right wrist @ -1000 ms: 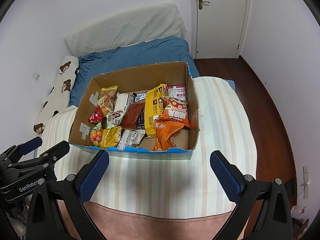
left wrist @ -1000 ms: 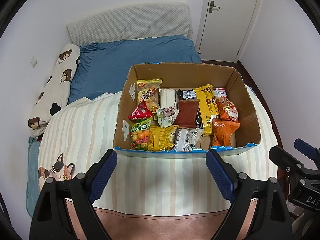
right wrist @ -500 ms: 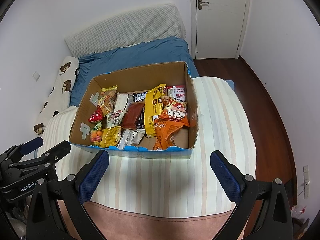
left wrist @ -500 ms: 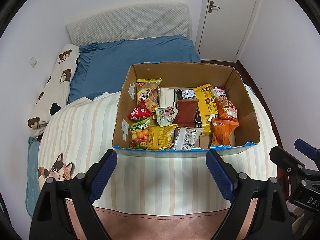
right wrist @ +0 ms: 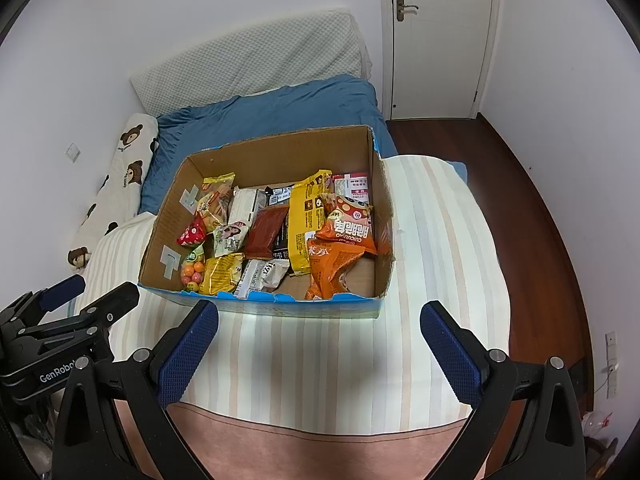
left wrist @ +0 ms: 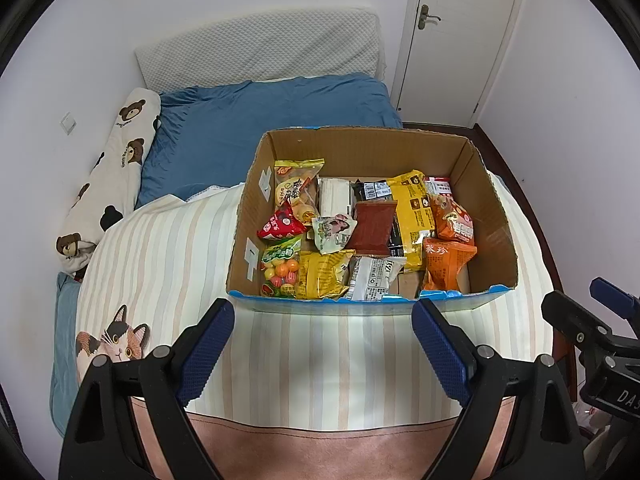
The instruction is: Organize snacks
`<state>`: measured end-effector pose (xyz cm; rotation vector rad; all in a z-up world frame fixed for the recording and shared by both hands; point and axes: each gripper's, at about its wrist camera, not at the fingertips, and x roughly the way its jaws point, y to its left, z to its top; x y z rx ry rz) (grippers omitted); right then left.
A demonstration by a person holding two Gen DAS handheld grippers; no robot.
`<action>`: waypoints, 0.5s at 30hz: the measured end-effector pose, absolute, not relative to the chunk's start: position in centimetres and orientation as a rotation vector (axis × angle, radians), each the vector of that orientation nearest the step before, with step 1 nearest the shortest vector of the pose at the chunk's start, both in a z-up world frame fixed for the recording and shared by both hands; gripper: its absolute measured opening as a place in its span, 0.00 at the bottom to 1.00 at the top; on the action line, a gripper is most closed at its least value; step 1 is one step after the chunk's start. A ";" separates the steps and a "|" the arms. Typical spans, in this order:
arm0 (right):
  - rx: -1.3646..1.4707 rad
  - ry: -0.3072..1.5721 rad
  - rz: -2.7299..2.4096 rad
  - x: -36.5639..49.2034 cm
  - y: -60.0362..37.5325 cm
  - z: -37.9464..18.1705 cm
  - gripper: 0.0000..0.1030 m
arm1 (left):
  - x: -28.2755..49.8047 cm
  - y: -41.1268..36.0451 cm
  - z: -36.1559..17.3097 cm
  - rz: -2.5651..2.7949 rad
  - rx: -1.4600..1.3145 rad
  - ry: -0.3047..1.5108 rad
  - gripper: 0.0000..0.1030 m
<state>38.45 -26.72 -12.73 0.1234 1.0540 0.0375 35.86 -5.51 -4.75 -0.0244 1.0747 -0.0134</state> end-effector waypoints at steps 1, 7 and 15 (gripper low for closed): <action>0.122 1.053 0.038 38.4 -26.7 -12.7 1.00 | 35.9 -5.5 -4.7 -0.012 -0.022 1.074 0.88; 0.125 1.052 0.040 38.3 -26.8 -12.6 1.00 | 35.7 -5.5 -4.6 -0.010 -0.025 1.070 0.88; 0.123 1.050 0.039 38.2 -26.7 -12.4 1.00 | 35.6 -5.5 -4.4 -0.005 -0.022 1.067 0.88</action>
